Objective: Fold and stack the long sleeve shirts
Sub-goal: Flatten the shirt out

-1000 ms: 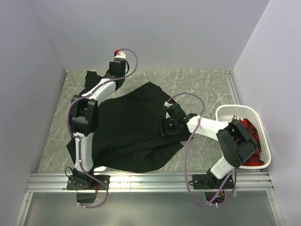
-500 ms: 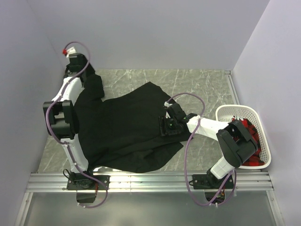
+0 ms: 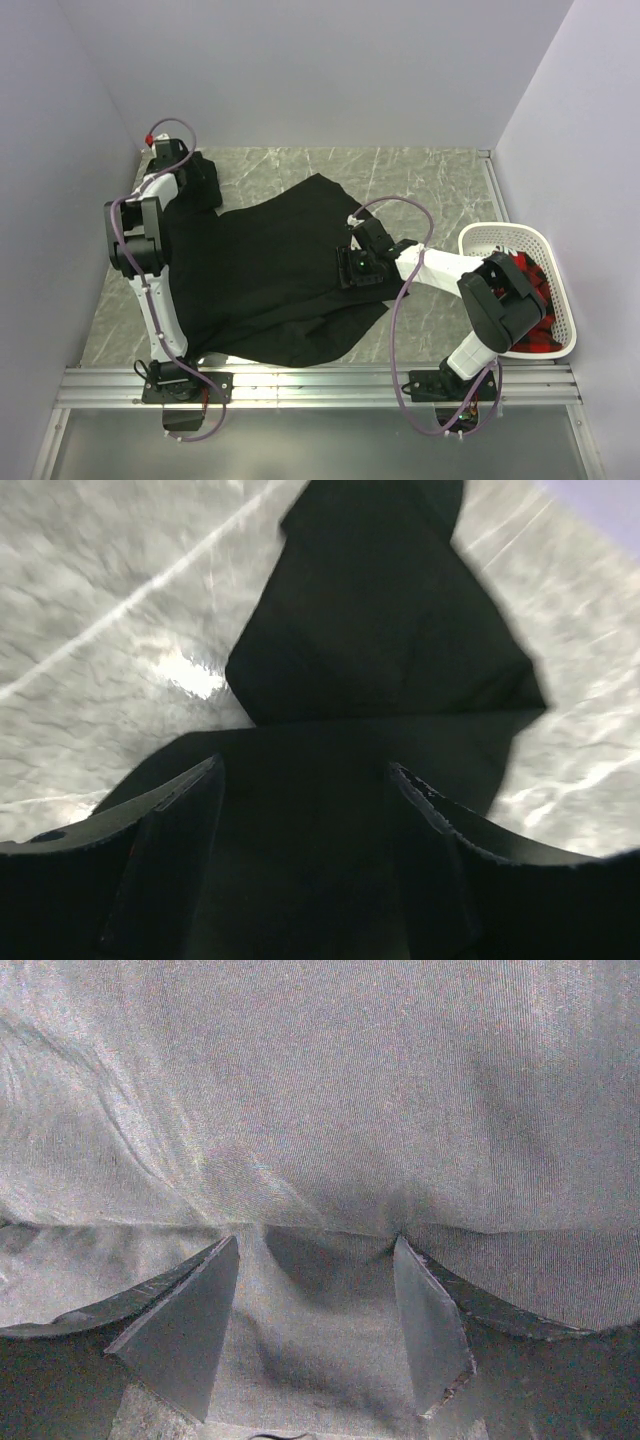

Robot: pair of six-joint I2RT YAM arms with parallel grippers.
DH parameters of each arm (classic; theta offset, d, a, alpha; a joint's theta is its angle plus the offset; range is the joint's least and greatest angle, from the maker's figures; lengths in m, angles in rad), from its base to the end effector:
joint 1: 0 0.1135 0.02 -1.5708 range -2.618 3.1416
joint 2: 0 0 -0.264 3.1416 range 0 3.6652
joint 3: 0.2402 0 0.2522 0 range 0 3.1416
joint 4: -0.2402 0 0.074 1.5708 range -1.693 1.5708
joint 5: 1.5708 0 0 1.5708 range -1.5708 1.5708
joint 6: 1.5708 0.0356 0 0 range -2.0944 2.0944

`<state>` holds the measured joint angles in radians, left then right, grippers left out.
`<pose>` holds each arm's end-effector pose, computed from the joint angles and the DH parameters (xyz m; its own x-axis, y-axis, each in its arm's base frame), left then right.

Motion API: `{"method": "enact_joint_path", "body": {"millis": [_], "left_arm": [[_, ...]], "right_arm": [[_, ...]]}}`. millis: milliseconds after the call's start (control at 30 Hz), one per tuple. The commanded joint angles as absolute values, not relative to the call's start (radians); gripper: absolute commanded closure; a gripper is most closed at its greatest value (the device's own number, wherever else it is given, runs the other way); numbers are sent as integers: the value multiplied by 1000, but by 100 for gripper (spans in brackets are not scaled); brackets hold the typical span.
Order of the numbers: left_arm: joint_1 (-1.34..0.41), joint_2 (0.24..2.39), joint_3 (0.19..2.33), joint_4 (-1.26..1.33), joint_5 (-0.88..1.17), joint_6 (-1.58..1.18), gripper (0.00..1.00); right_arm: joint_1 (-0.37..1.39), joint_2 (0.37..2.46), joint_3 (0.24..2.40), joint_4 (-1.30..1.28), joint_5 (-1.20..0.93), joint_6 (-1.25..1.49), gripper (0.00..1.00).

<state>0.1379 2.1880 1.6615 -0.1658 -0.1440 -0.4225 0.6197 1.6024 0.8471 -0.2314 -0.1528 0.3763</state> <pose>0.4934 0.0736 0.1878 -0.4760 -0.4757 -0.7397 -0.4831 0.8442 -0.2321 0.2476 0.1833 0.1620 -0.8676 -0.1728 -0.4662 -0.3478 0.8810 0.3207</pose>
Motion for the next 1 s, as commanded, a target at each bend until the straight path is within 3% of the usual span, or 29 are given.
{"method": "enact_joint_path", "body": {"millis": [0, 400, 567, 967], "left_arm": [[140, 2206, 1718, -121, -138, -403, 29], [160, 2223, 1651, 98, -204, -621, 28], [163, 2325, 1787, 3, -221, -627, 28], [166, 2407, 1864, -81, -218, -624, 33]], "right_arm": [[629, 1628, 864, -247, -170, 368, 29], [630, 1632, 864, -259, -169, 370, 29], [632, 1640, 870, -270, -169, 368, 29], [637, 1649, 873, -284, -170, 367, 29]]}}
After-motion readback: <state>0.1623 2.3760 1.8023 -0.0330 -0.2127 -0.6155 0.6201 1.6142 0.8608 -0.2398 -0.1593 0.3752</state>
